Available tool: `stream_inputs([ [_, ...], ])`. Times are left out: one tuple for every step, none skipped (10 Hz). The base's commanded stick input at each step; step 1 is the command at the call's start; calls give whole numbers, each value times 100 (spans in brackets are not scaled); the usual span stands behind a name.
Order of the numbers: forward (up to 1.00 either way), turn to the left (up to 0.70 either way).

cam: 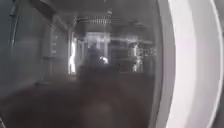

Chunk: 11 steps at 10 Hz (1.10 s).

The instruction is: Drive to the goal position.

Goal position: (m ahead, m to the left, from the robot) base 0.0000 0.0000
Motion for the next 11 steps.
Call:
stream_inputs([
  [0,4],
  [0,34],
  [0,45],
  [0,45],
  [0,45],
  [0,45],
  [0,45],
  [0,45],
  [0,45],
  [0,45],
  [0,45],
])
